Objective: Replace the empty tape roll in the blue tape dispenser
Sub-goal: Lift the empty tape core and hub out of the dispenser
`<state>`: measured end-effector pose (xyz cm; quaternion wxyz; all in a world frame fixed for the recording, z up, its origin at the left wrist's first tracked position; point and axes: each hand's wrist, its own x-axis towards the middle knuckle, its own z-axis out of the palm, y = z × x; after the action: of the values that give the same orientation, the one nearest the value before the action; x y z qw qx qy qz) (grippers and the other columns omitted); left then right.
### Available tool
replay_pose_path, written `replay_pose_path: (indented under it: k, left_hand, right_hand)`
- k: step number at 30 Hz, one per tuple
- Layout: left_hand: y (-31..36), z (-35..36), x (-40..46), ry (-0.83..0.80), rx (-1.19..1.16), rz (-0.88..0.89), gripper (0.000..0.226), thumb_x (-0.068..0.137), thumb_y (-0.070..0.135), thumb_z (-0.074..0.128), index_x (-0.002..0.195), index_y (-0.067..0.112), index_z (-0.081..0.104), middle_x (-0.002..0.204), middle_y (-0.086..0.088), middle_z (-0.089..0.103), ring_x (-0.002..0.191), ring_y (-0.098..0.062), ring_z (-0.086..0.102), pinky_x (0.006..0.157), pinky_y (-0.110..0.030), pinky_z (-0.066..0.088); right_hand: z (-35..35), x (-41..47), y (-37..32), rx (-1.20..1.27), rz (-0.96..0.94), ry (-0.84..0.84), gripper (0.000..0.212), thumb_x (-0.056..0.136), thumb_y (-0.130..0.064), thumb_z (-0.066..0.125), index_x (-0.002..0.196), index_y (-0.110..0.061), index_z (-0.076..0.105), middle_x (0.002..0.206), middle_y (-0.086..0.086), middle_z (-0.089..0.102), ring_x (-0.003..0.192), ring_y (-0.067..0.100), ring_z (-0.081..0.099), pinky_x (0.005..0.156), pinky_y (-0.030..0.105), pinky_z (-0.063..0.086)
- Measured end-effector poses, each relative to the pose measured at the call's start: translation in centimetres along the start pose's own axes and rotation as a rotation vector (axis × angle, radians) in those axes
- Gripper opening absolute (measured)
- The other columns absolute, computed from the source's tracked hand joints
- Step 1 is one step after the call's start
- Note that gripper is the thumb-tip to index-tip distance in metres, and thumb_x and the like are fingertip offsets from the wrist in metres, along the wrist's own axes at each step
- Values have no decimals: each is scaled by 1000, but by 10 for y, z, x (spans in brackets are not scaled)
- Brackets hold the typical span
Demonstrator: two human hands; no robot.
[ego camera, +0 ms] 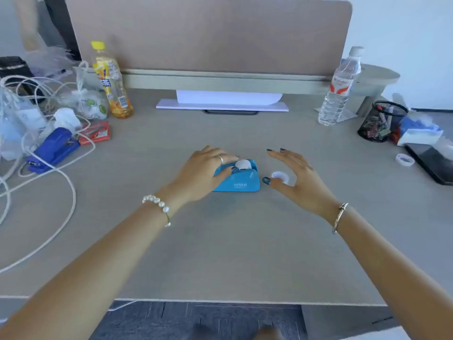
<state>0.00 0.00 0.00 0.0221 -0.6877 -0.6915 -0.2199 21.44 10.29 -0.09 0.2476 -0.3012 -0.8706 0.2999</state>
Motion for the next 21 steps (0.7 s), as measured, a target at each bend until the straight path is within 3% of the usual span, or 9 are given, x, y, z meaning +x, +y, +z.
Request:
replay_pose_path:
  k: [3, 5, 10, 12, 15, 21]
  left_hand:
    - [1, 8, 1, 6, -25, -23, 34, 94, 28, 44, 126, 27, 53, 118, 3, 62, 103, -22, 48, 87, -30, 36]
    - [0, 13, 4, -8, -25, -34, 35, 94, 28, 45, 128, 26, 52, 118, 2, 62, 104, -22, 49, 88, -31, 37]
    - [-9, 14, 15, 9, -54, -38, 41, 91, 33, 49, 131, 24, 48, 106, 2, 60, 102, -20, 48, 91, -33, 39]
    - [-10, 13, 21, -31, -72, -32, 40, 91, 34, 51, 129, 25, 50, 99, 2, 55, 97, -17, 45, 90, -33, 39]
    - [-10, 8, 29, -83, -126, -28, 31, 89, 35, 53, 119, 28, 60, 101, 1, 56, 98, -17, 47, 89, -32, 40]
    - [-9, 4, 36, -115, -205, 10, 18, 88, 31, 56, 102, 24, 63, 98, 3, 60, 93, -12, 48, 90, -33, 42]
  right_hand:
    - [9, 0, 4, 0, 19, -10, 59, 78, -34, 66, 131, -42, 41, 145, -1, 35, 136, 4, 25, 85, -6, 19]
    - [16, 3, 9, -3, 16, -44, 60, 78, -33, 67, 131, -42, 40, 146, 0, 34, 135, 5, 26, 81, -11, 17]
    - [23, 21, 20, 19, -26, -77, 60, 77, -39, 66, 131, -43, 39, 140, -10, 40, 136, 1, 24, 99, 22, 35]
    - [23, 29, 22, 37, -29, -98, 62, 77, -40, 66, 132, -41, 39, 131, -17, 48, 132, 0, 26, 101, 29, 39]
    - [22, 39, 24, 36, -34, -119, 65, 75, -41, 68, 133, -40, 39, 117, -25, 56, 123, 2, 32, 98, 30, 40]
    - [23, 44, 24, 74, -28, -93, 70, 68, -39, 75, 131, -37, 44, 103, -37, 54, 115, 3, 40, 88, 24, 40]
